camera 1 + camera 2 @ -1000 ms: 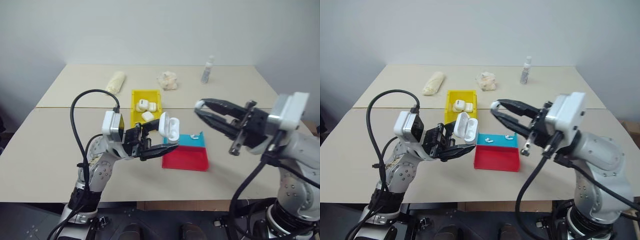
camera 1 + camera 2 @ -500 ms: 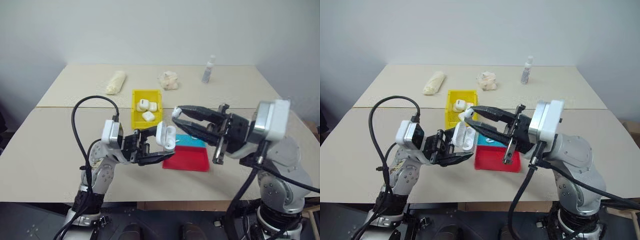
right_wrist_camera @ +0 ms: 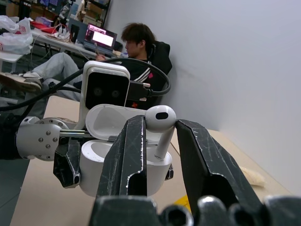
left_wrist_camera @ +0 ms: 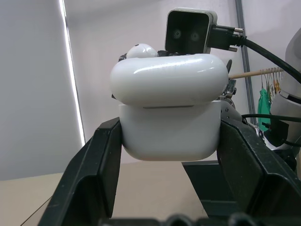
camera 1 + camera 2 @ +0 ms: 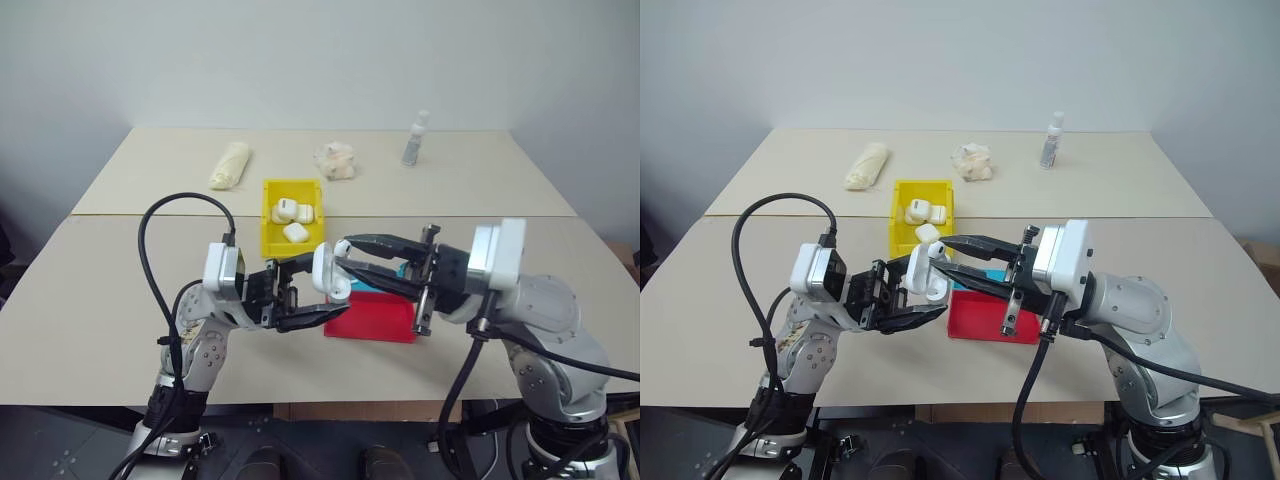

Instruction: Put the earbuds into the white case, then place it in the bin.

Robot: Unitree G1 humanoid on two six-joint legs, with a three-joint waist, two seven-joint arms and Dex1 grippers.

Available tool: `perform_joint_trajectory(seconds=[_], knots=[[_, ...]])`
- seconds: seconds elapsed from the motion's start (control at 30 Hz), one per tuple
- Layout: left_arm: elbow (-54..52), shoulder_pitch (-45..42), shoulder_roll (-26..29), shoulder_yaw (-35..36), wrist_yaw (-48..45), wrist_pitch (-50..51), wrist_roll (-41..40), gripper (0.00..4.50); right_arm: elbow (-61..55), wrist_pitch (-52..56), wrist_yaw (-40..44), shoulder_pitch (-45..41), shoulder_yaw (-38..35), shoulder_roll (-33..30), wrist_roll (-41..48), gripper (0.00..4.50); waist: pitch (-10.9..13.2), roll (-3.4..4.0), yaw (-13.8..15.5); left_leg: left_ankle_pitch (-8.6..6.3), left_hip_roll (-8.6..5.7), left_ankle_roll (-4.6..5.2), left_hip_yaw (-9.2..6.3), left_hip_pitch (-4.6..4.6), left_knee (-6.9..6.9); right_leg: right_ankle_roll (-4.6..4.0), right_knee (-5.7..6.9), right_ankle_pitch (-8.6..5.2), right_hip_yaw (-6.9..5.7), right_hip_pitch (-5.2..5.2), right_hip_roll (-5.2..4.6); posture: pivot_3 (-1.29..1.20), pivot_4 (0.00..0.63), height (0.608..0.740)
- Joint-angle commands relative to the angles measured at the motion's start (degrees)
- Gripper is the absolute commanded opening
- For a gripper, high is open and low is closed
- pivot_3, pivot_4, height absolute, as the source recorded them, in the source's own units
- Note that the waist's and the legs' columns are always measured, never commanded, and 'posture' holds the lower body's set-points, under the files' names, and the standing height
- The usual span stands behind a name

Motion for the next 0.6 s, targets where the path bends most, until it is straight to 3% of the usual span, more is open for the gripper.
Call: perform_joint_trajectory(seconds=[0.03, 0.6], knots=[[-1.5, -0.1, -0.2, 0.4, -0.3, -1.1, -0.1, 2.76, -0.3, -1.4, -0.7, 0.1, 0.4, -0.7, -0.1, 0.92, 0.0, 0.00, 0.0, 0.00, 0.00, 0.00, 0.00, 0.00, 0.00, 0.00, 0.00, 0.00, 0.00, 0.00, 0.00, 0.00, 0.150, 0.740], [0.7, 0.1, -1.4, 0.1, -1.6, -3.3, 1.5, 2.76, 1.3, -1.6, -0.2, 0.5, 1.0, -1.6, 0.9, 0.92, 0.0, 0.00, 0.0, 0.00, 0.00, 0.00, 0.00, 0.00, 0.00, 0.00, -0.01, 0.00, 0.00, 0.00, 0.00, 0.00, 0.150, 0.740]])
